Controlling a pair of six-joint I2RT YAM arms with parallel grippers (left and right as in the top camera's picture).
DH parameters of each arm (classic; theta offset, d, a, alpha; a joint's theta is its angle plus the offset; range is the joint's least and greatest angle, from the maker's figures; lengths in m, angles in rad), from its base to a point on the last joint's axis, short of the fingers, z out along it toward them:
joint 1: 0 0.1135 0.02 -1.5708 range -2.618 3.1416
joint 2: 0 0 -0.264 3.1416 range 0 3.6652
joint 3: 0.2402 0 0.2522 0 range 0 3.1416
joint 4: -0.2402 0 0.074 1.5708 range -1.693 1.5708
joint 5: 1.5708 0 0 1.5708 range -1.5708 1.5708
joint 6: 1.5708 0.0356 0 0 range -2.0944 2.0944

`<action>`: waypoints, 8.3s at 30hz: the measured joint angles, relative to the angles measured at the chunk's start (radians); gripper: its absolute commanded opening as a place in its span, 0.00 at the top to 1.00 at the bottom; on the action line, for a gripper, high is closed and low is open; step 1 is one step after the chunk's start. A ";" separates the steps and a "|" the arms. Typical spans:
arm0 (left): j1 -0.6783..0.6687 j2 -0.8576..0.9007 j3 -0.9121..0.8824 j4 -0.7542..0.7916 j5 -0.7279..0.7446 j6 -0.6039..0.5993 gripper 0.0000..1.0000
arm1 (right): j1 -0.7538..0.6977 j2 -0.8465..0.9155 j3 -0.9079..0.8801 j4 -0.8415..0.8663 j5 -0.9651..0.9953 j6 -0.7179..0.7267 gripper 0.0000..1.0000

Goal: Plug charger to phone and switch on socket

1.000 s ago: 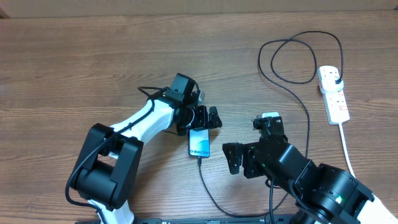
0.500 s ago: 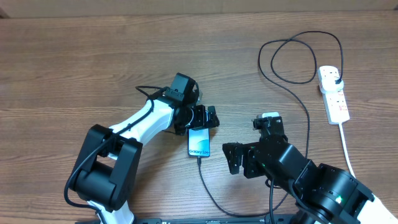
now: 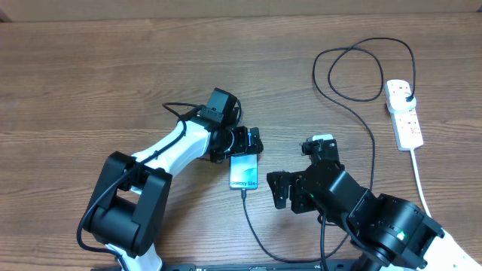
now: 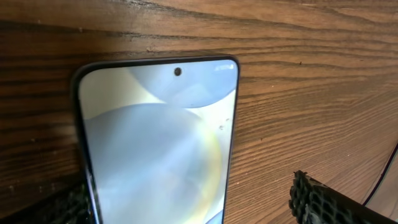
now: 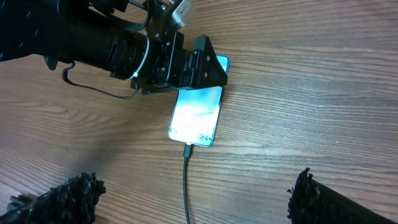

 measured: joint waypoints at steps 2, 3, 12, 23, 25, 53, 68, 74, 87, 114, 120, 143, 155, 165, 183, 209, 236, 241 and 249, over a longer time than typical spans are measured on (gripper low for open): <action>0.000 0.000 0.000 0.000 0.000 0.000 0.00 | 0.000 0.000 0.000 0.000 0.000 0.000 0.00; 0.000 0.000 0.000 0.000 0.000 0.000 0.00 | 0.000 0.000 0.000 0.000 0.000 0.000 0.00; 0.000 0.000 0.000 0.000 -0.002 0.000 0.00 | 0.000 0.000 0.000 0.000 0.000 0.003 0.00; -0.001 -0.002 0.005 -0.003 -0.075 0.000 0.01 | 0.000 0.000 0.000 0.000 0.000 0.002 0.00; -0.001 -0.002 0.006 -0.005 -0.095 0.000 0.00 | 0.000 0.000 0.000 0.000 0.000 0.002 0.00; -0.002 -1.054 -0.089 -0.525 -0.598 -0.034 0.00 | -0.819 0.084 0.006 -0.075 -0.054 0.108 0.96; -0.002 -1.174 -0.089 -0.647 -0.785 -0.045 0.00 | -1.325 0.758 0.468 -0.254 -0.283 -0.117 0.96; -0.002 -1.174 -0.089 -0.647 -0.792 -0.045 0.00 | -1.363 0.904 0.611 -0.215 -0.294 -0.117 0.96; -0.002 -1.174 -0.089 -0.647 -0.792 -0.045 0.00 | -1.384 1.092 0.624 -0.117 -0.319 -0.115 0.96; 0.357 -1.452 -0.089 -0.647 -0.792 -0.045 0.00 | -1.384 1.152 0.624 0.031 -0.345 -0.122 0.96; 0.394 -1.476 -0.089 -0.647 -0.792 -0.045 0.00 | -1.381 1.152 0.624 0.046 -0.345 -0.124 0.96; 0.394 -1.476 -0.089 -0.647 -0.792 -0.045 0.00 | -1.381 1.206 0.624 0.037 -0.332 -0.125 0.96; 0.394 -1.476 -0.089 -0.647 -0.792 -0.046 0.00 | -1.381 1.210 0.628 0.035 -0.345 -0.125 0.96; 0.394 -1.476 -0.090 -0.647 -0.792 -0.046 0.00 | -1.382 1.210 0.726 -0.027 -0.348 -0.126 0.96; 0.394 -1.476 -0.089 -0.647 -0.792 -0.046 0.00 | -1.380 1.210 0.732 -0.052 -0.320 -0.130 0.96; 0.394 -1.476 -0.089 -0.648 -0.792 -0.046 0.00 | -1.380 1.239 0.732 -0.060 -0.323 -0.137 0.96; 0.468 -1.651 -0.089 -0.647 -0.793 -0.046 0.00 | -1.438 1.179 0.796 -0.171 -0.290 -0.154 0.96; 0.512 -1.741 -0.089 -0.648 -0.796 -0.046 0.00 | -1.466 0.946 0.807 -0.152 -0.333 -0.147 0.96; 0.516 -1.814 -0.089 -0.648 -0.796 -0.046 0.00 | -1.457 0.527 0.881 0.045 -0.494 -0.103 0.87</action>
